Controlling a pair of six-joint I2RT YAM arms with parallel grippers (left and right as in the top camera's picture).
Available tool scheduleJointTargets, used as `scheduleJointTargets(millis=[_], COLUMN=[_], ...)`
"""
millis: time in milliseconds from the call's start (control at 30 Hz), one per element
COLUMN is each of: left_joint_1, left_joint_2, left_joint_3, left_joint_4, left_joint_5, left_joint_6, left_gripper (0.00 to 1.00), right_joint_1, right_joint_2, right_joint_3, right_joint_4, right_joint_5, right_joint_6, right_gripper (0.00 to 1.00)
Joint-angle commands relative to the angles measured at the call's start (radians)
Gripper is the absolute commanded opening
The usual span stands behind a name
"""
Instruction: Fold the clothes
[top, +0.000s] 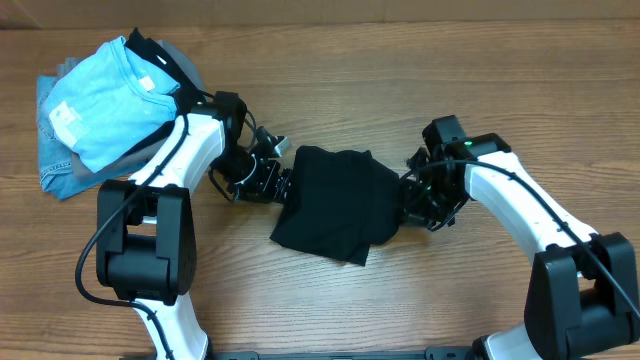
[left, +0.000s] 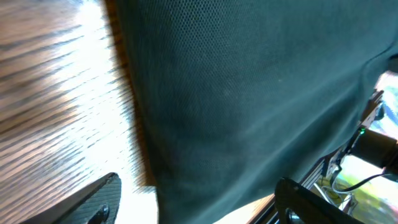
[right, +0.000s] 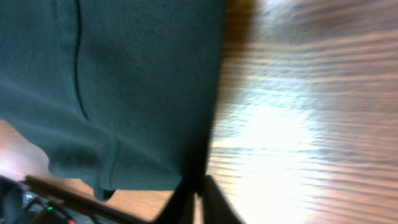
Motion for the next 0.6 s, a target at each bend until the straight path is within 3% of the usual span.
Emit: scheduleJointTargets(millis=[0, 33, 100, 267, 300, 433, 567], left_joint_1=[-0.013, -0.014, -0.014, -0.013, -0.013, -0.013, -0.014], left_joint_2=[-0.018, -0.018, -0.018, -0.018, -0.018, -0.018, -0.018], left_joint_3=[-0.045, -0.051, -0.061, -0.063, -0.063, -0.063, -0.063], left_joint_4=[0.023, 0.026, 0.027, 0.04, 0.045, 0.052, 0.045], left_joint_5=[-0.007, -0.007, -0.007, -0.007, -0.008, -0.049, -0.132], left_joint_6=[0.034, 0.034, 0.034, 0.034, 0.034, 0.033, -0.012], left_gripper=[0.79, 0.79, 0.8, 0.77, 0.72, 0.44, 0.4], right_joint_1=[-0.005, -0.005, -0.007, -0.028, -0.029, -0.018, 0.047], right_joint_2=[-0.024, -0.024, -0.024, -0.032, -0.039, -0.048, -0.047], right_joint_3=[0.019, 0.019, 0.02, 0.021, 0.021, 0.02, -0.002], right_joint_4=[-0.008, -0.01, -0.017, 0.006, 0.02, 0.076, 0.128], right_joint_5=[0.058, 0.06, 0.07, -0.005, -0.069, -0.305, -0.32], right_joint_6=[0.002, 0.002, 0.002, -0.051, -0.092, -0.168, -0.155], right_gripper=[0.36, 0.54, 0.59, 0.4, 0.36, 0.33, 0.33])
